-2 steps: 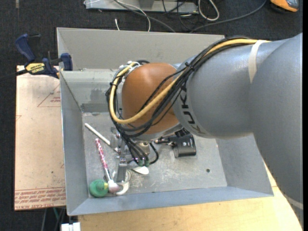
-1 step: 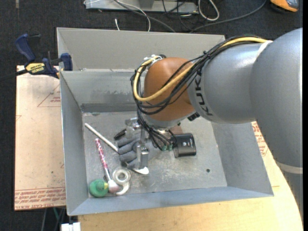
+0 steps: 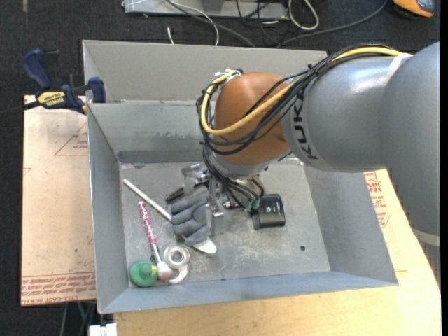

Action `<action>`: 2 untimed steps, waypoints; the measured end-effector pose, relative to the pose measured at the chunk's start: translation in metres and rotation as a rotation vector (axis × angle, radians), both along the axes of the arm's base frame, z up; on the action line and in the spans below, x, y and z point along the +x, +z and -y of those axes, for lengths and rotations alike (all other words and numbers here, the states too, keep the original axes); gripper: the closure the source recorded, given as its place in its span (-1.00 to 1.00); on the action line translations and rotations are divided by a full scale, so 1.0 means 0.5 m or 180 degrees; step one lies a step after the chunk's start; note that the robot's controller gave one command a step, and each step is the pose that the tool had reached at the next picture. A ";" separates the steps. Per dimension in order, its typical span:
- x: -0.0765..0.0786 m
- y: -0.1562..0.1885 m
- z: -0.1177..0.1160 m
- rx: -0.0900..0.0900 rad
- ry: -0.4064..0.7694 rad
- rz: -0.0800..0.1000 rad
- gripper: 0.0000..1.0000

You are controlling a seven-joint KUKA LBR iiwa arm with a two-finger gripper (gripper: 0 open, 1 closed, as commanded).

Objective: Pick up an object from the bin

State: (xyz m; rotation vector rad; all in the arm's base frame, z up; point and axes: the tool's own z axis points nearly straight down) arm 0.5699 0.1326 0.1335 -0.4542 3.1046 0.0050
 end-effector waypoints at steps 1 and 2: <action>-0.011 -0.015 0.045 -0.0006 -0.0563 -0.0018 -1.00; -0.002 -0.127 0.077 0.0012 -0.0238 0.0006 -1.00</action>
Offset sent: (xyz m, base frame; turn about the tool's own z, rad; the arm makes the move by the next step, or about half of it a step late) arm -0.0021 -0.0395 -0.0635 0.0719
